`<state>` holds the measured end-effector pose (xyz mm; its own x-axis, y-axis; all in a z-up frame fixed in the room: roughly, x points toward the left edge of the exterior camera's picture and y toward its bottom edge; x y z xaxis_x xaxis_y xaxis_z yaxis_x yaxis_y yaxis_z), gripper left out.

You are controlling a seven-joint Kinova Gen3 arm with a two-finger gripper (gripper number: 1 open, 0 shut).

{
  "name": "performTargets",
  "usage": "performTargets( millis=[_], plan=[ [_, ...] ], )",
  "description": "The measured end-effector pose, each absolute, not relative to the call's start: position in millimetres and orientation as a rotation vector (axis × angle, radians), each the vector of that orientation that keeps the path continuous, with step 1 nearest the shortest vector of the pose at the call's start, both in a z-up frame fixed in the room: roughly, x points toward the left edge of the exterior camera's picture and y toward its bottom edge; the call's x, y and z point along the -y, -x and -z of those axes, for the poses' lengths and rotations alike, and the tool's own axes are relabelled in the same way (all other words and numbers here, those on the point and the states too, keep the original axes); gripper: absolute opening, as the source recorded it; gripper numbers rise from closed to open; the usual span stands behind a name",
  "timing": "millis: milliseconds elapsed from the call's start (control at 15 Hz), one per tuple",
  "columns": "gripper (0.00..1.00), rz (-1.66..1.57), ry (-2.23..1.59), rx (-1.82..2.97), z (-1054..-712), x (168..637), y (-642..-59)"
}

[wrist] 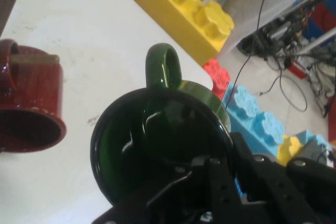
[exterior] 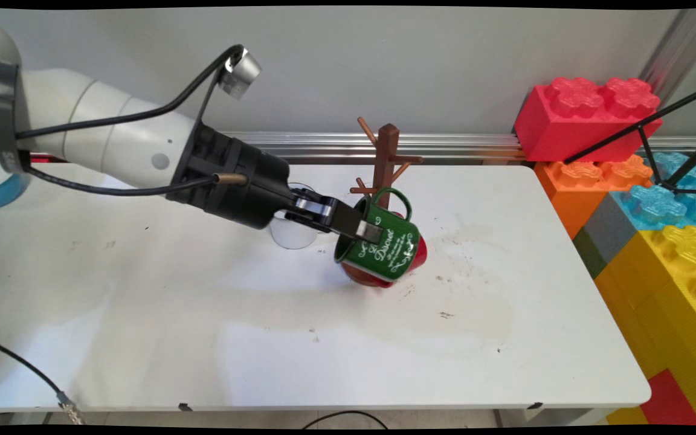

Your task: Place the picked object on the table

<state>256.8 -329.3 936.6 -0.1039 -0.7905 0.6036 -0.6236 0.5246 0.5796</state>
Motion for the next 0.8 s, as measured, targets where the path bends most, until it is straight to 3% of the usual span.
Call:
performTargets(
  millis=[800],
  plan=[
    [0.0,0.199,-1.053,2.116,-938,347,-293]
  ],
)
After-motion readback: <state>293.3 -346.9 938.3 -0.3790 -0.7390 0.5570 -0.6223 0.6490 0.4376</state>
